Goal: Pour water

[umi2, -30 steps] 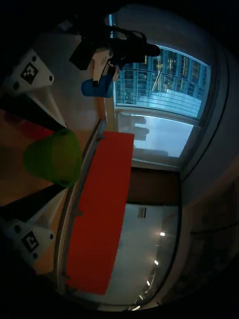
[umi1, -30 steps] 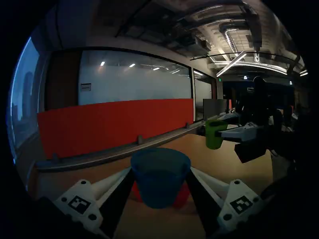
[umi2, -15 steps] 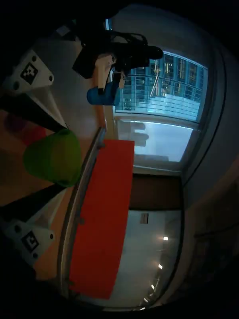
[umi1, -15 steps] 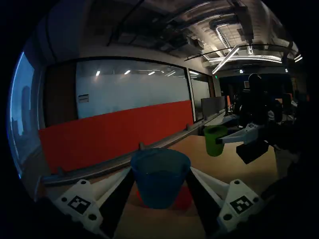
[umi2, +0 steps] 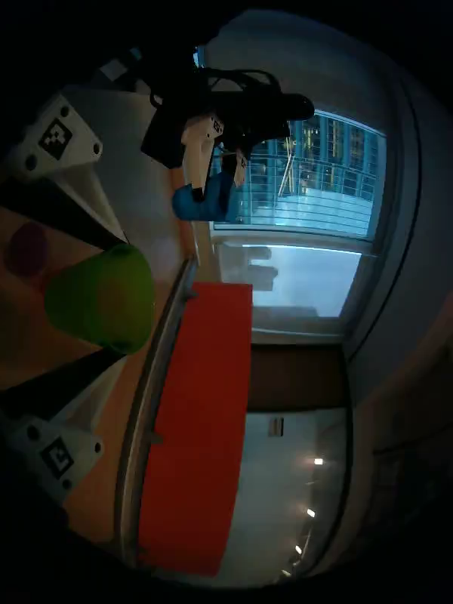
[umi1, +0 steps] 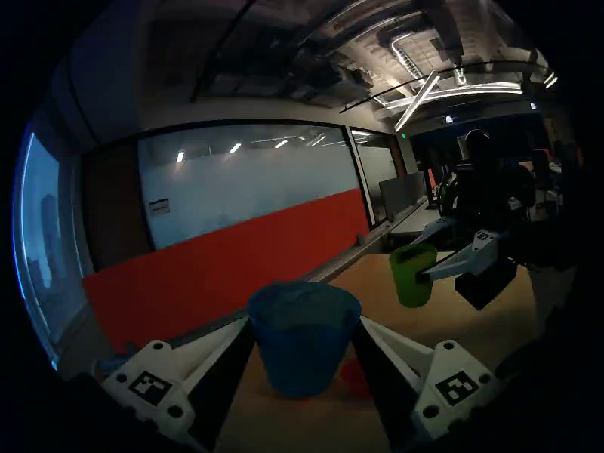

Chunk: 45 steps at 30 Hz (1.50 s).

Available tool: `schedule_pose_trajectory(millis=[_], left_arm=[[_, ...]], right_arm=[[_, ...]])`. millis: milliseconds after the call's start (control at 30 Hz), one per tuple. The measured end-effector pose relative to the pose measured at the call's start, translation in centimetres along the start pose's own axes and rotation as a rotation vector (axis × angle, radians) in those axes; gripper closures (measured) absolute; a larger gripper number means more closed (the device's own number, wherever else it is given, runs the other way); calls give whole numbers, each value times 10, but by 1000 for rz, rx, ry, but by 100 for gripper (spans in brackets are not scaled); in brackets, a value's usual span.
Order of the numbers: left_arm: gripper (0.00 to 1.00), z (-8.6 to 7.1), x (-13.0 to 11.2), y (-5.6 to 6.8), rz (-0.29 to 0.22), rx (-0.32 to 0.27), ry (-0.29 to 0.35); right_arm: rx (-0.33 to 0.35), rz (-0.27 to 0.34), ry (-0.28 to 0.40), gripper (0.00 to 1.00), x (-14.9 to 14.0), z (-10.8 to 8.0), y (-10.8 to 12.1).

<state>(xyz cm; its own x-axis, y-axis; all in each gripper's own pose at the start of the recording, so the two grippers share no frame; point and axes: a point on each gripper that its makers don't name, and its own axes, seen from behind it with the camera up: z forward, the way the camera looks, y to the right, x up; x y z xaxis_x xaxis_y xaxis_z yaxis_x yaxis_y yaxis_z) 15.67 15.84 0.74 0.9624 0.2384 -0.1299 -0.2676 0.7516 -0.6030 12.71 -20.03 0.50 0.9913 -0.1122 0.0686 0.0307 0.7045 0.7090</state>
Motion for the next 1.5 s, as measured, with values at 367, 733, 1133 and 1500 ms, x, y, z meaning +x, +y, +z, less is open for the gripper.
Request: schedule_pose_trajectory(millis=[367,733,1133,1500], left_arm=[[15,2,16,3,95,8,5],[15,-2,32,3,194,28,13],[16,-5,51,5,301,41,30],[16,-5,60,5,380,49,32]], right_arm=[[60,2,6,8,0,5,-24],[109,-4,9,8,0,12,-43],[162,-8,13,8,-2,20,-66],[192,-2,15,8,-3,26,-79]])
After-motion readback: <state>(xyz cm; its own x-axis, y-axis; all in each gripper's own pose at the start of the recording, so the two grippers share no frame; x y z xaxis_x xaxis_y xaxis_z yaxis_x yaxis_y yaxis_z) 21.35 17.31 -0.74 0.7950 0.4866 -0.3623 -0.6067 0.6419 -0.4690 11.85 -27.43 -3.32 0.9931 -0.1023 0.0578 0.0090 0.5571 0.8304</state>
